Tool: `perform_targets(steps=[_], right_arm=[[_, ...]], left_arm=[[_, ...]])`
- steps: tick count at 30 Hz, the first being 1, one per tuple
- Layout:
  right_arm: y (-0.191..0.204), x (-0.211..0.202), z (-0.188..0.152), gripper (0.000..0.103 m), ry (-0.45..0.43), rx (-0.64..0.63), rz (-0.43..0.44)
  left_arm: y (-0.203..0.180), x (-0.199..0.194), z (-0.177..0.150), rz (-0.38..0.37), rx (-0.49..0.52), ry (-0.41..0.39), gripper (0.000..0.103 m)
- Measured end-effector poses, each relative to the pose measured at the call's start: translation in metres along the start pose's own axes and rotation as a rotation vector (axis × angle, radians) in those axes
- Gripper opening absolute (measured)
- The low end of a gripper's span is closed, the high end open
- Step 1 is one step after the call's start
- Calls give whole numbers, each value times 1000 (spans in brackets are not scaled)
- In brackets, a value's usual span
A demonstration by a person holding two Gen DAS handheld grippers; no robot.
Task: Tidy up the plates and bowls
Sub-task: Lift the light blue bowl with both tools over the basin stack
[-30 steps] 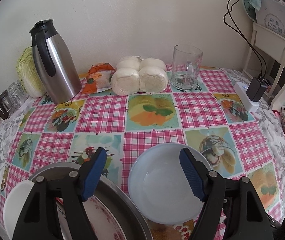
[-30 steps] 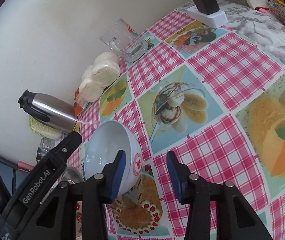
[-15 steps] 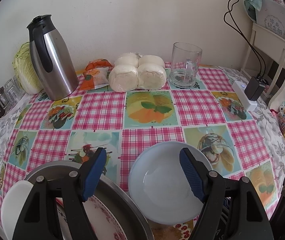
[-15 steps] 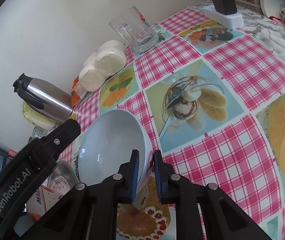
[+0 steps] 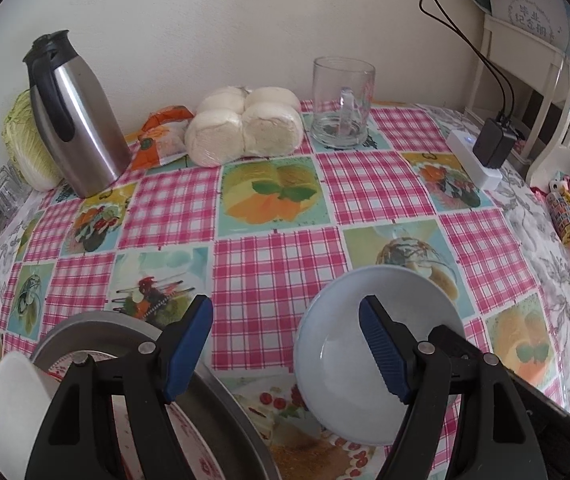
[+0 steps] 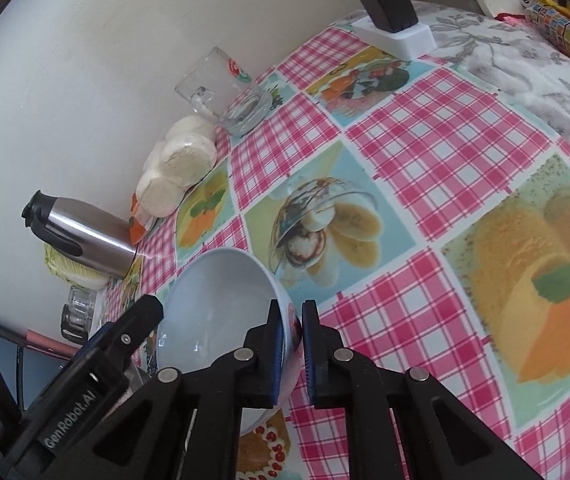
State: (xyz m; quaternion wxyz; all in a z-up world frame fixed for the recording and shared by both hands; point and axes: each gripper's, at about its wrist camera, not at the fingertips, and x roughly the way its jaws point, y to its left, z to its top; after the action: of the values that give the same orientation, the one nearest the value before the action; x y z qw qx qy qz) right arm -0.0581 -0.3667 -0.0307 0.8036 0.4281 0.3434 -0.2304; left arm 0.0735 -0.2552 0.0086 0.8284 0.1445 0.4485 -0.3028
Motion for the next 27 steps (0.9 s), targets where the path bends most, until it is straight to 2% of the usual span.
perform_targets(steps=[3, 10, 14, 17, 18, 27], right_arm=[[-4, -1, 1, 10, 0, 14, 6], [-9, -1, -1, 10, 13, 28, 17], [-10, 4, -3, 10, 32, 32, 3], [-10, 5, -4, 10, 38, 28, 5], [-8, 6, -4, 10, 39, 26, 5], [5, 4, -4, 10, 33, -21, -56]], left_arm=[[-5, 6, -3, -11, 11, 29, 74], [-11, 22, -12, -43, 25, 93, 46], [-13, 30, -16, -55, 30, 114, 40], [-13, 31, -18, -61, 29, 112, 30], [-13, 30, -17, -63, 30, 109, 23], [-10, 23, -15, -78, 21, 95, 19]])
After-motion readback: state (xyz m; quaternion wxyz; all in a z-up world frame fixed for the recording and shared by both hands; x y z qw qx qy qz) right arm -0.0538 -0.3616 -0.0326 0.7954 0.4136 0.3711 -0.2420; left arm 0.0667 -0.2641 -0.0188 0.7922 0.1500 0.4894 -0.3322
